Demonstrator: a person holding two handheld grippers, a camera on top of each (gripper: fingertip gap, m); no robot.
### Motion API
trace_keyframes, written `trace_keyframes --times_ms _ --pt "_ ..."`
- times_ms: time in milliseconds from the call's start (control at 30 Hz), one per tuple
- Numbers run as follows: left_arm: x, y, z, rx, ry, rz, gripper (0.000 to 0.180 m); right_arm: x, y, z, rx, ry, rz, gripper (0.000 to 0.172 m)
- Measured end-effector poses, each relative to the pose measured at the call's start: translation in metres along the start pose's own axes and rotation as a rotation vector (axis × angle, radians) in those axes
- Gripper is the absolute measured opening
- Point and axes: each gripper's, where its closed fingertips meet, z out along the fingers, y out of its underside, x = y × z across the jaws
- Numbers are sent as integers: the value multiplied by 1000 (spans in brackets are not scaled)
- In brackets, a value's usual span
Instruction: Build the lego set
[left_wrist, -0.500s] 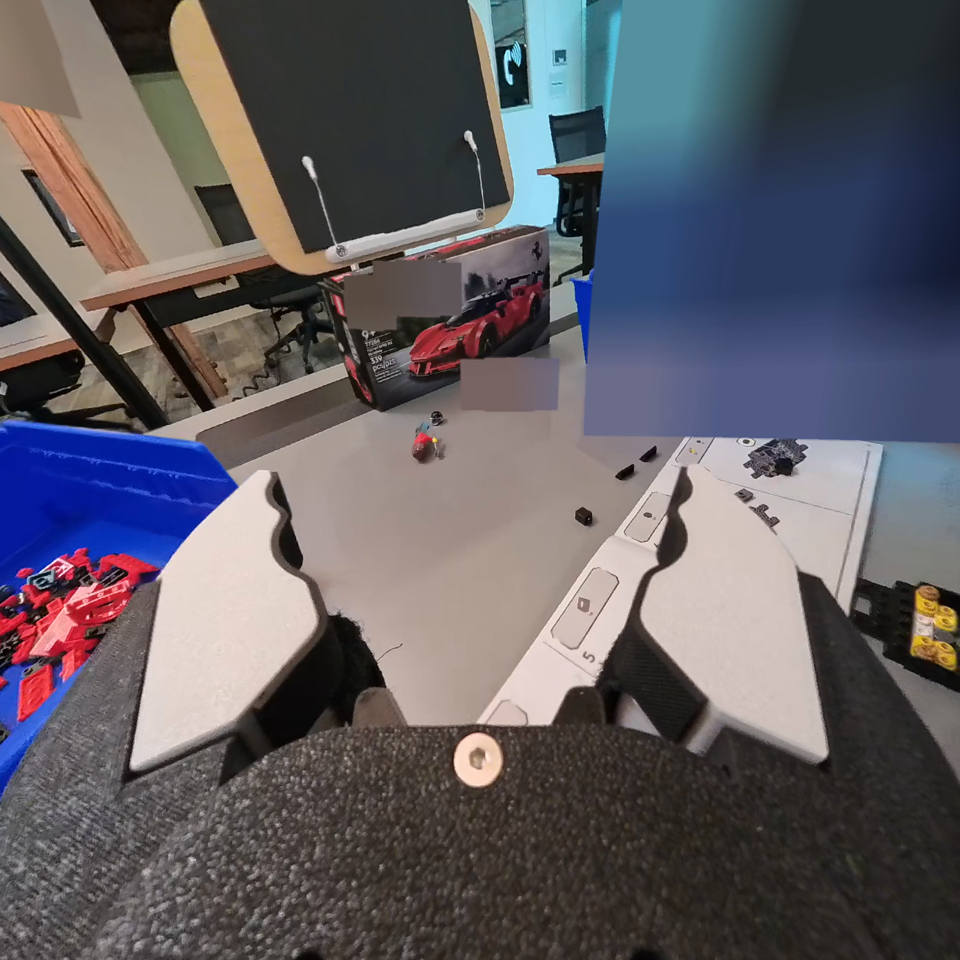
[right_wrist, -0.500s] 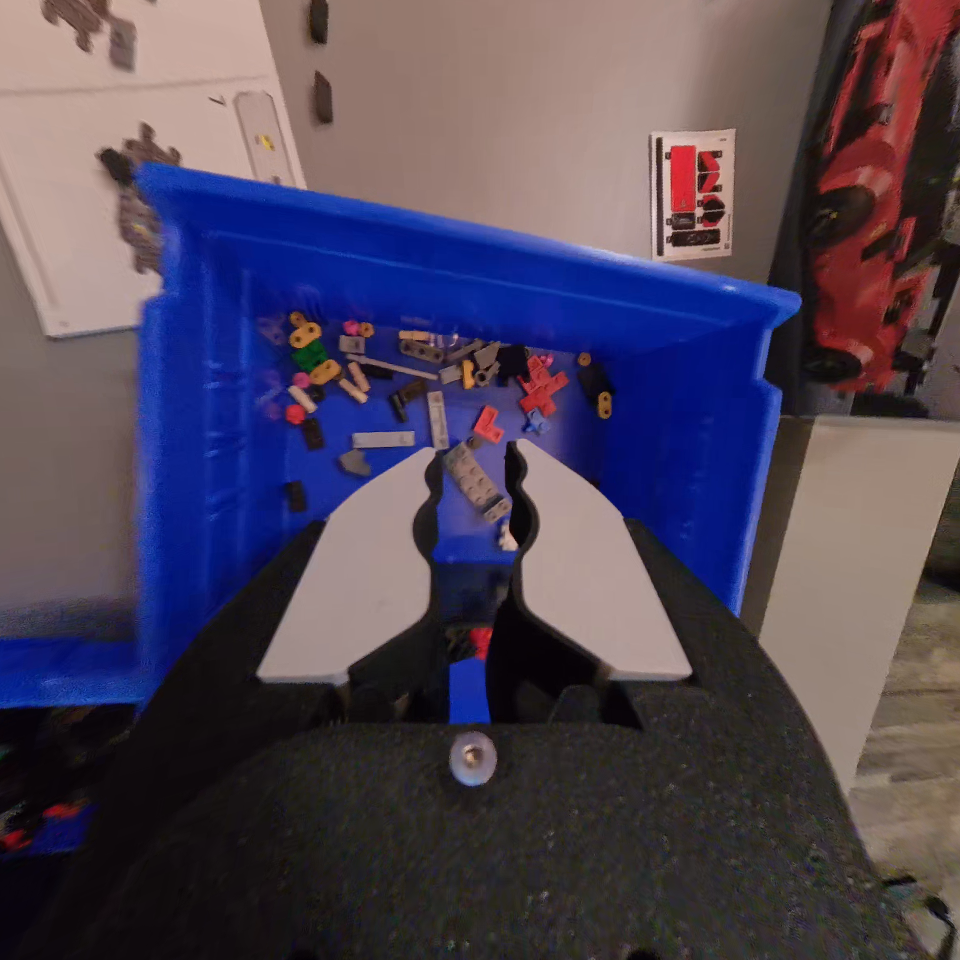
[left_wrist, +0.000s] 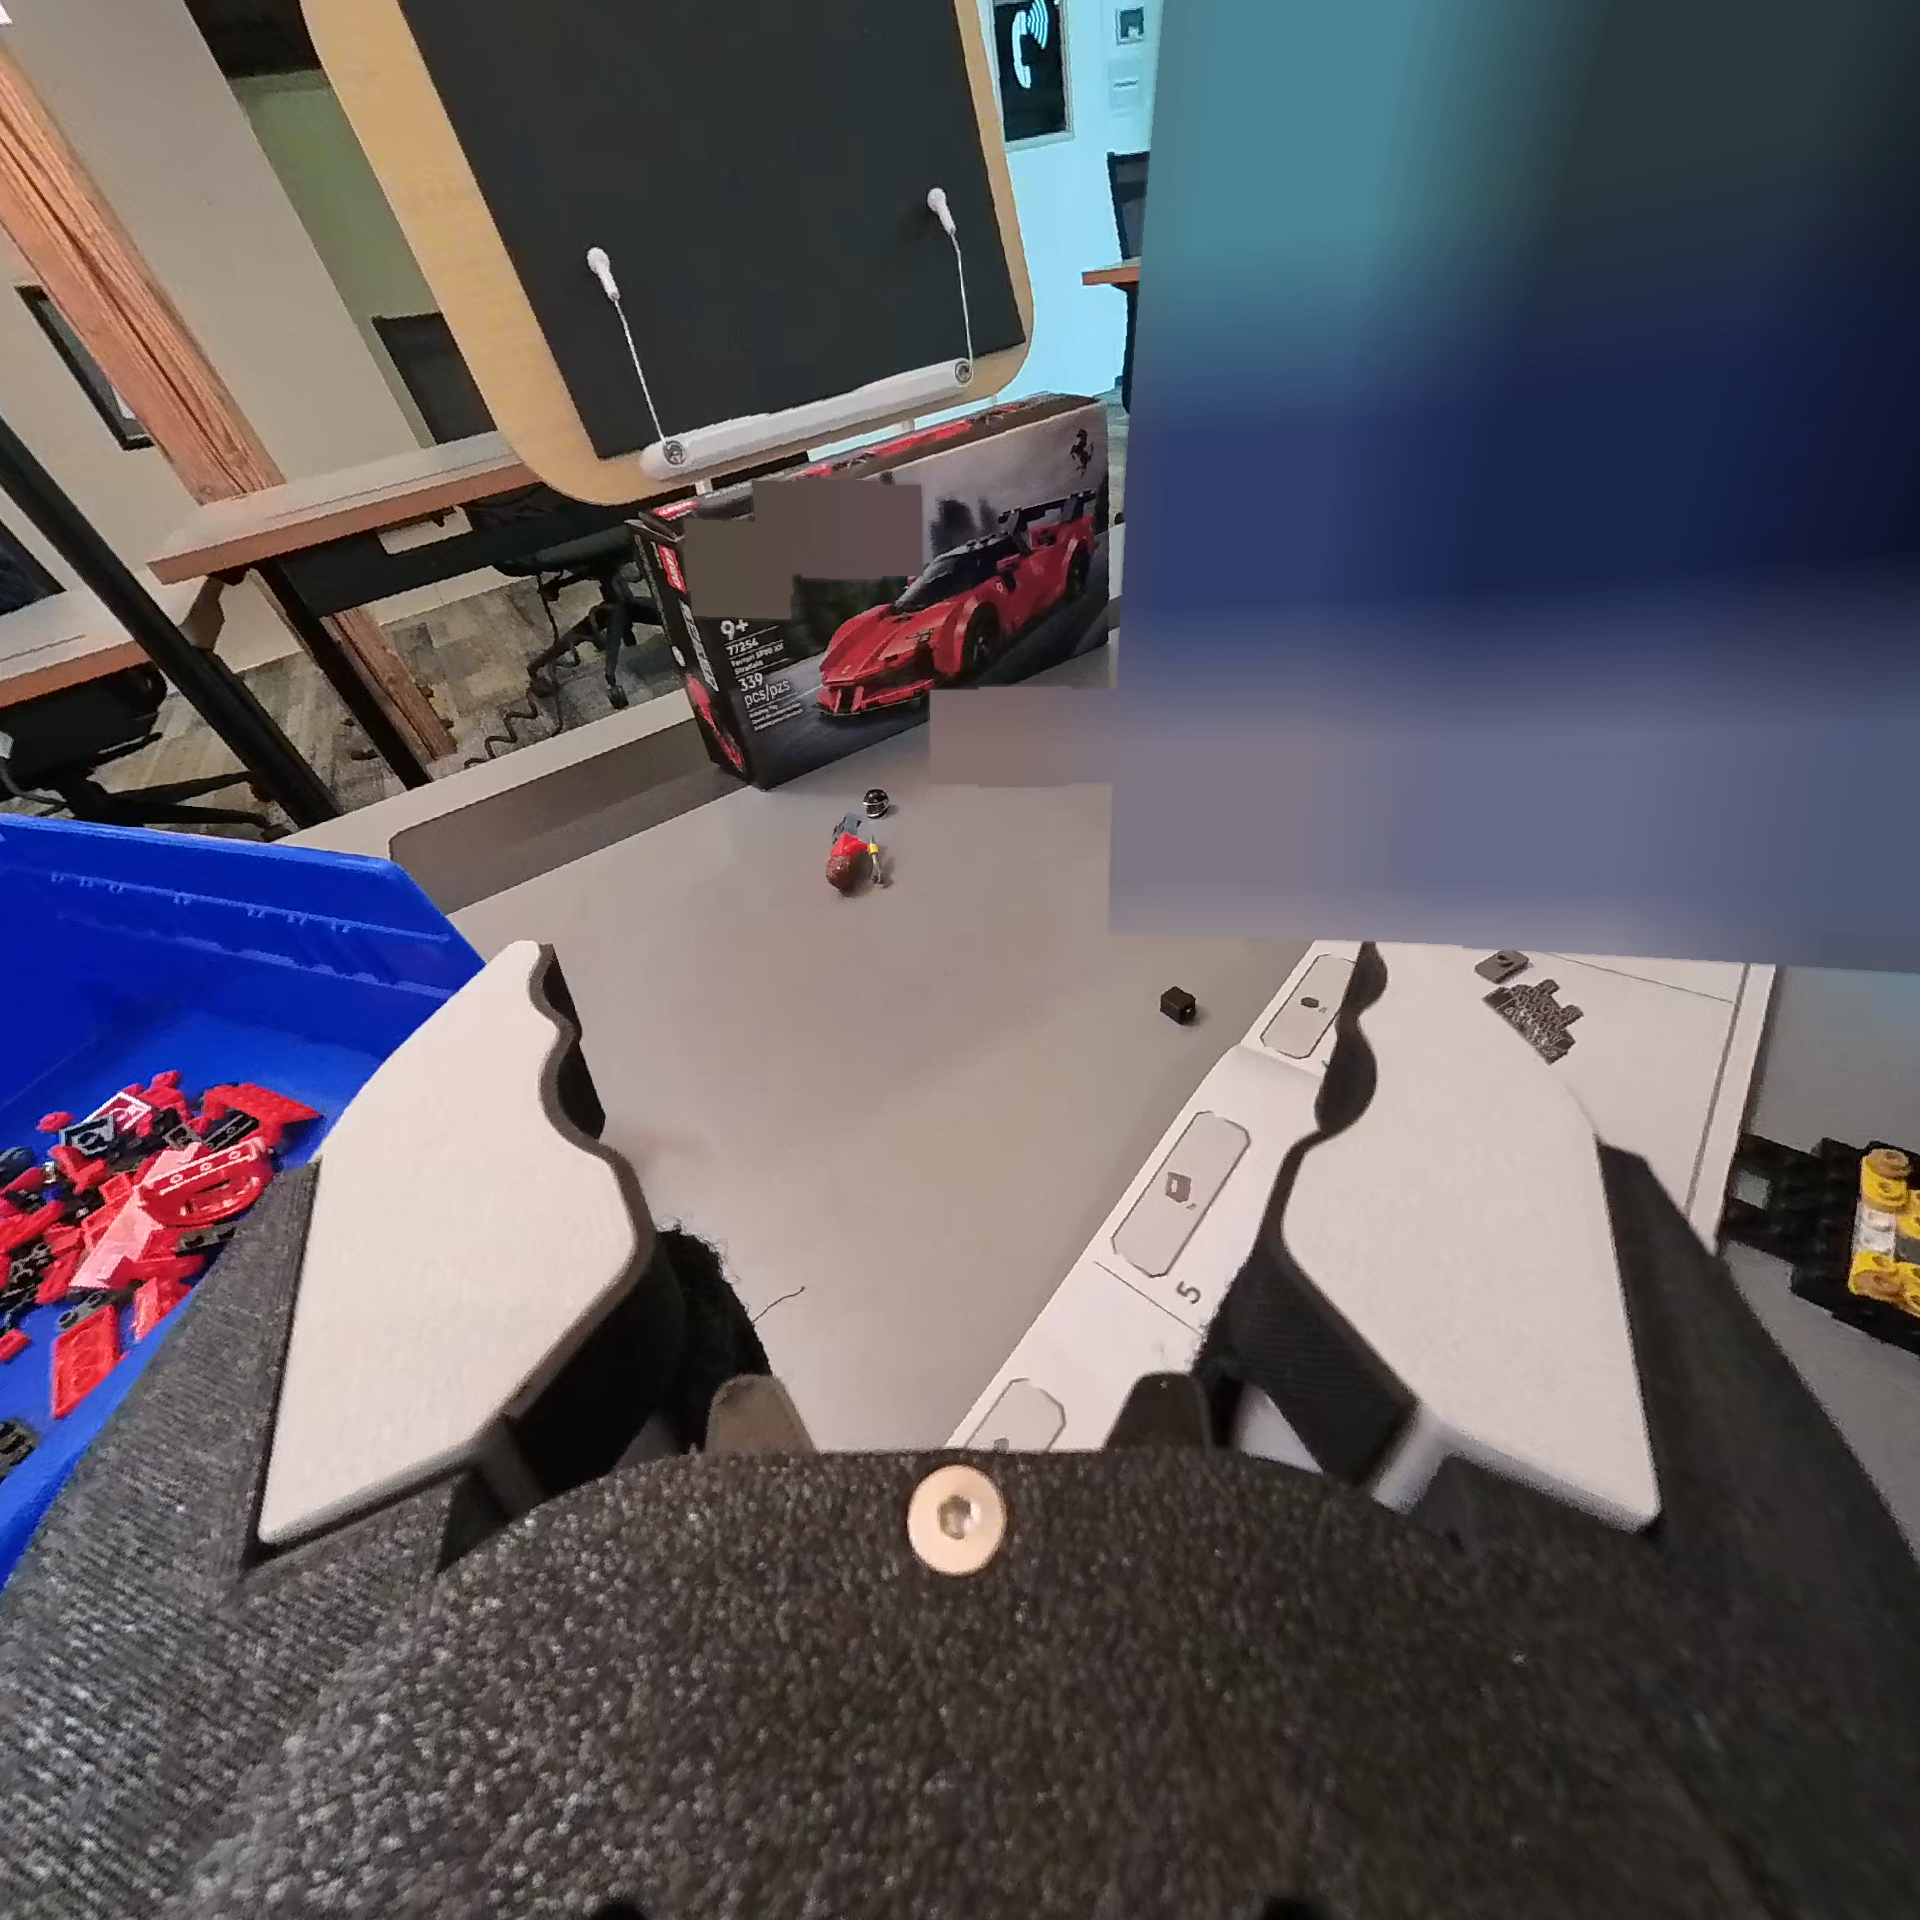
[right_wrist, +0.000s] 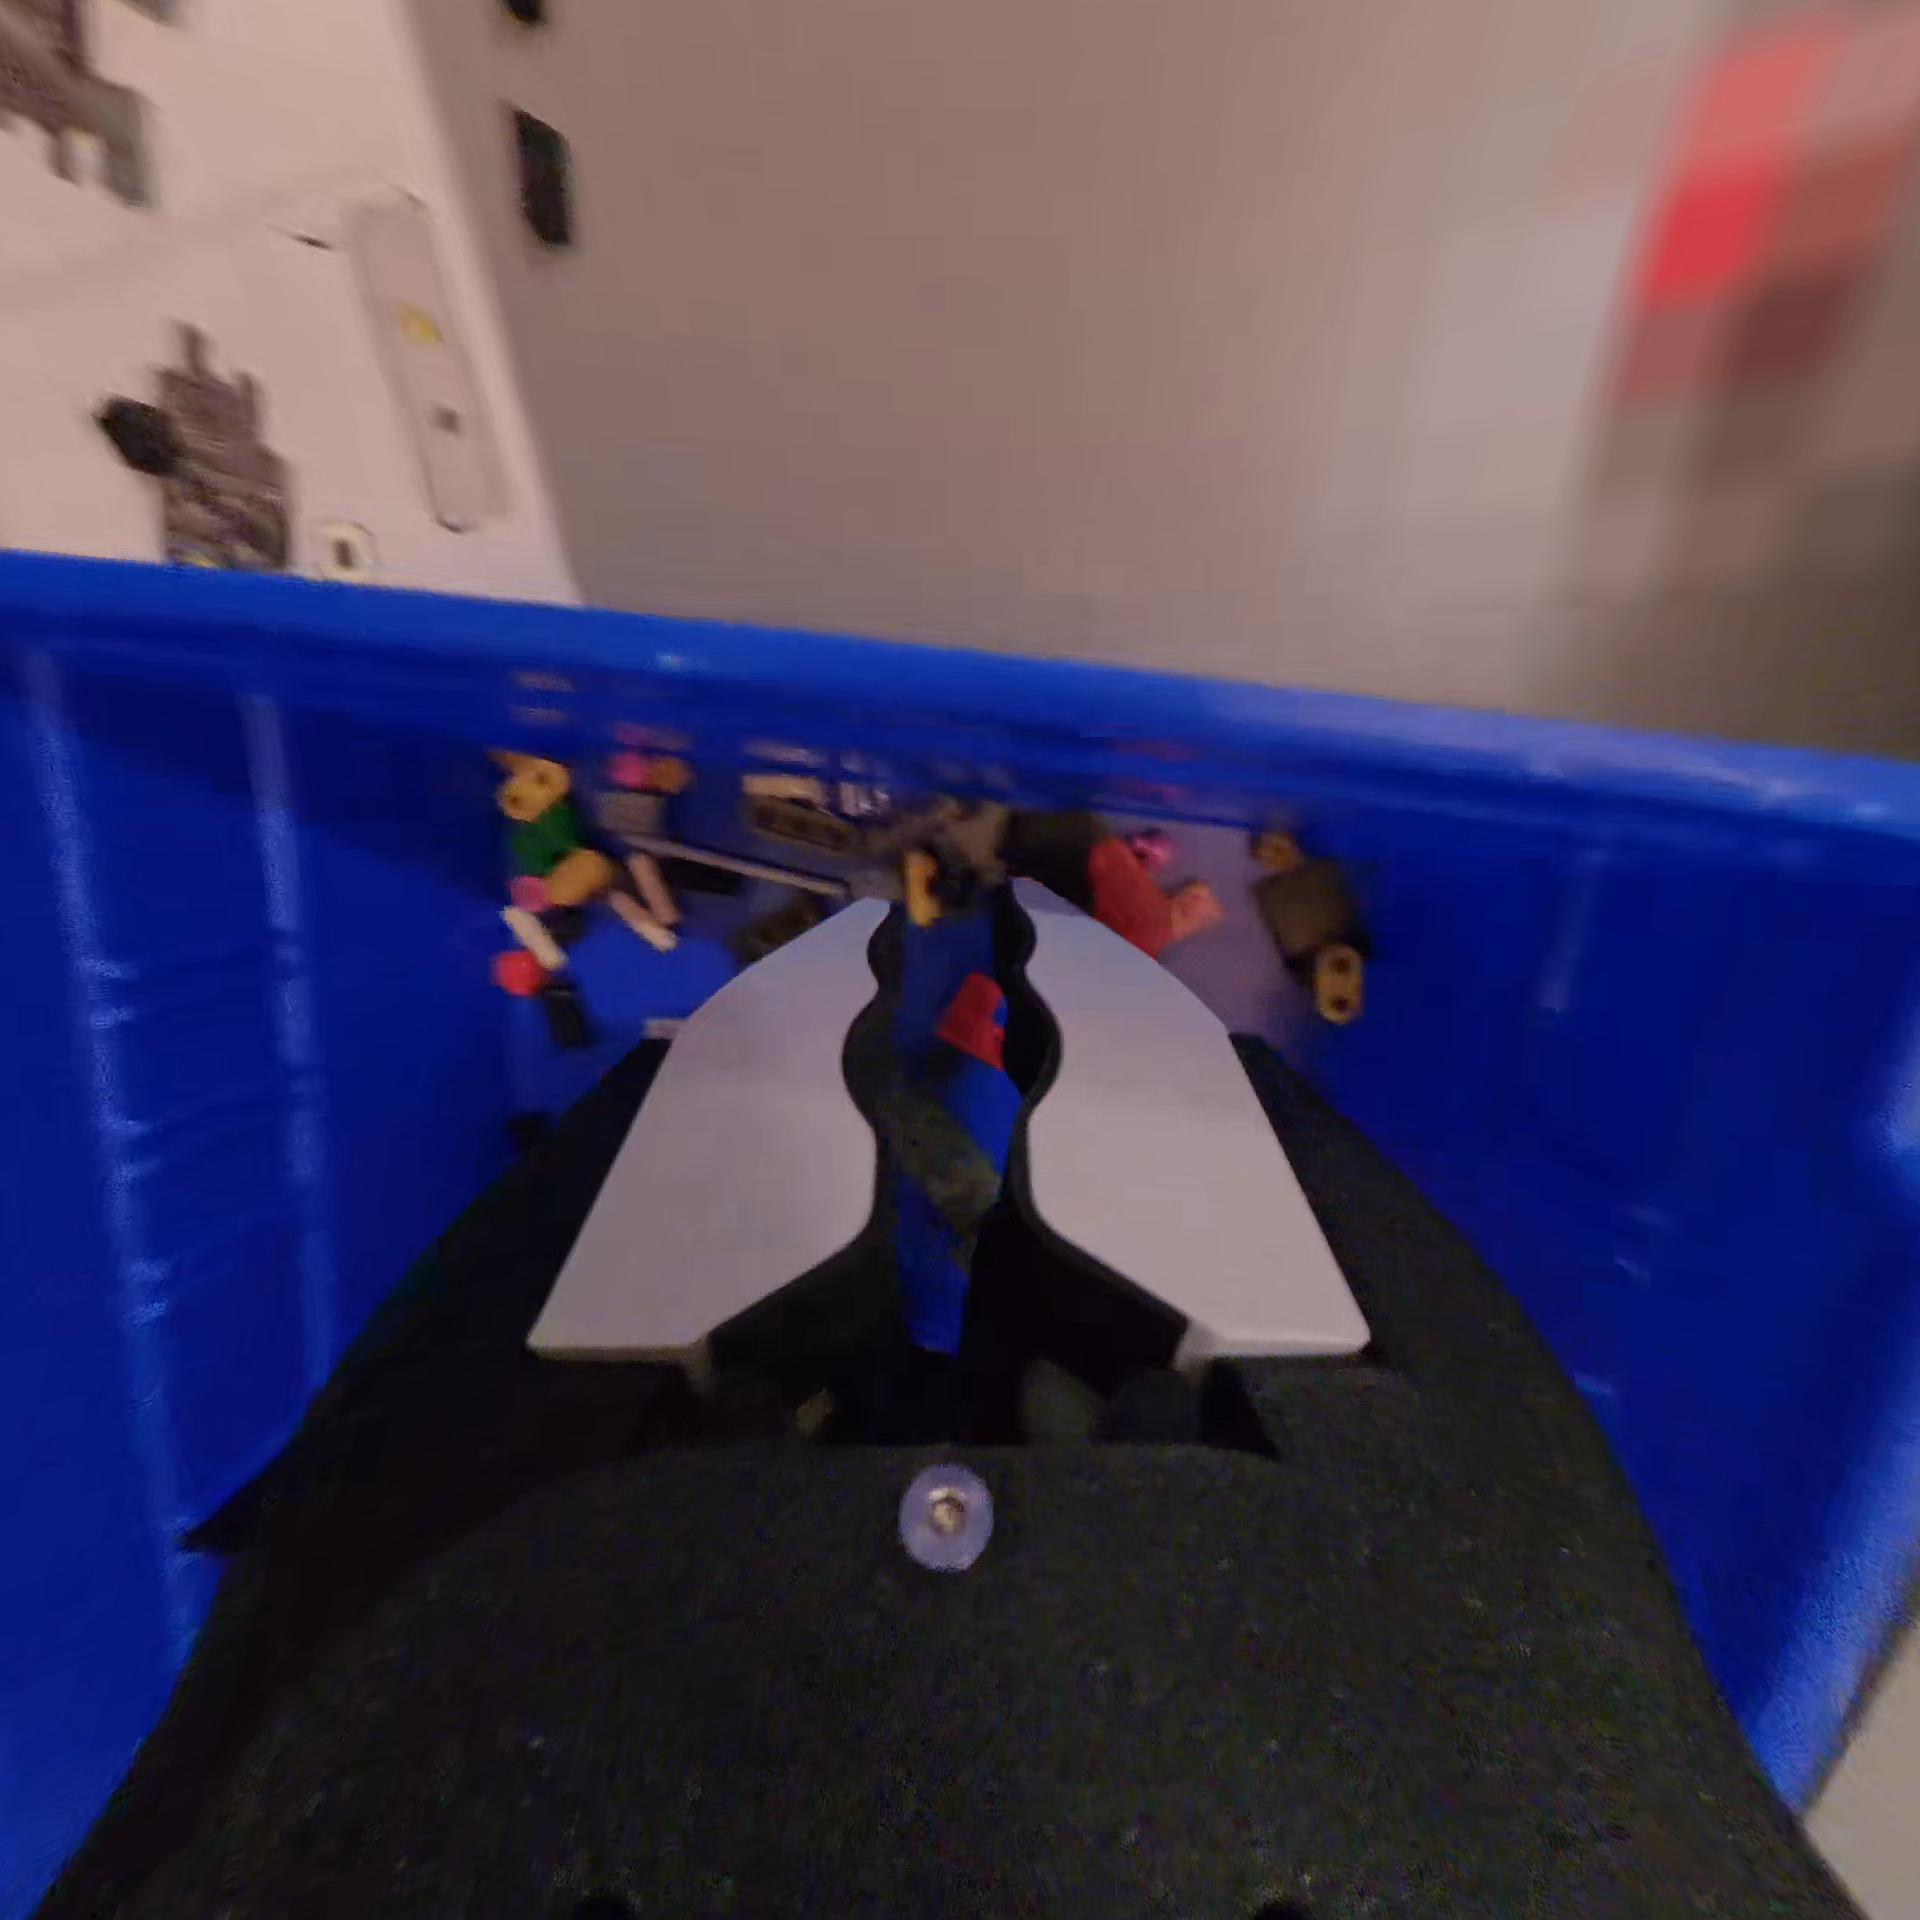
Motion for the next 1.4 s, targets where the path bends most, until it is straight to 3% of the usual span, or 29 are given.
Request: trace_keyframes --times_ms 167,1000,1167,1400 --pt "-2 1 0 8 4 -10 135 -4 8 9 -77 67 -98 4" --pt "-1 5 1 6 2 -18 135 -6 5 17 -107 179 -213 6" --pt "0 5 1 7 2 -14 135 -4 4 16 -97 206 -220 0" --pt "-2 2 -4 15 -7 -12 135 -7 3 -5 -35 210 -177 0"
